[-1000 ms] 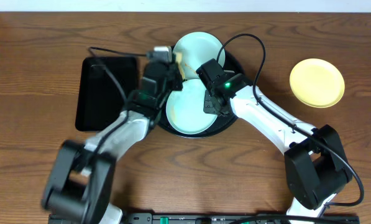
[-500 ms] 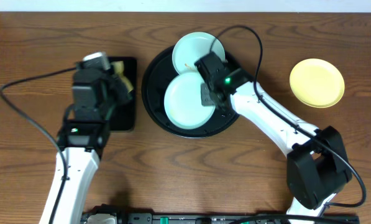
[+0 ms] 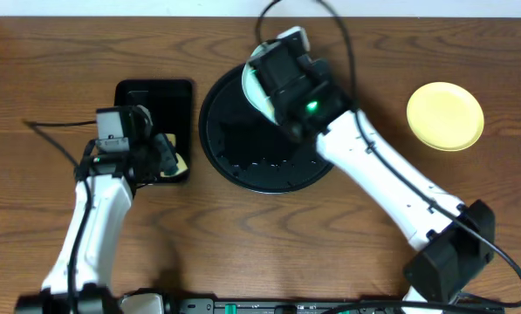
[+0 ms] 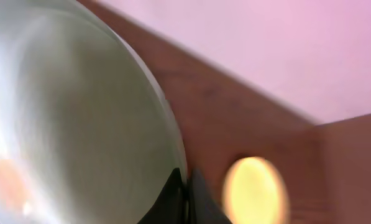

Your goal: Clean dirty plates on tray and stack at the side

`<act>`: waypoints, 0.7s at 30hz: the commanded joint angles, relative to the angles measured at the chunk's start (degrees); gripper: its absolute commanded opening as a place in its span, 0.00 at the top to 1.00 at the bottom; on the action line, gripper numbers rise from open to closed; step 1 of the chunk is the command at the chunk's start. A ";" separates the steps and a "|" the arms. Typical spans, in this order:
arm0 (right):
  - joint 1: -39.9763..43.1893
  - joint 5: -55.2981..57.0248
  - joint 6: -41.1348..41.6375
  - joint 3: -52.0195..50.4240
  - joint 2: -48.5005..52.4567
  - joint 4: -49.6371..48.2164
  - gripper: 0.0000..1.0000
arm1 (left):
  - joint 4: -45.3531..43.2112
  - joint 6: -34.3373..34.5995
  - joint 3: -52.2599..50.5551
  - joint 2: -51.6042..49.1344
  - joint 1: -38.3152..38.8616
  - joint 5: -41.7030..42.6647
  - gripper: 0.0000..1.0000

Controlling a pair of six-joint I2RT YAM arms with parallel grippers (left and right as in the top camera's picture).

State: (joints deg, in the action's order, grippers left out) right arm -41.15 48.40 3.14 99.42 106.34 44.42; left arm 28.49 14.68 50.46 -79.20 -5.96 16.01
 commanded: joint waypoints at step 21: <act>-13.62 35.45 7.76 0.22 -0.92 -1.27 0.99 | -1.16 -4.76 0.24 -5.01 -1.86 3.08 0.92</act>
State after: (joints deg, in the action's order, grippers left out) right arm -54.35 81.23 8.23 99.42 106.32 43.42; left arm 27.51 10.48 50.46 -84.53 -7.46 18.13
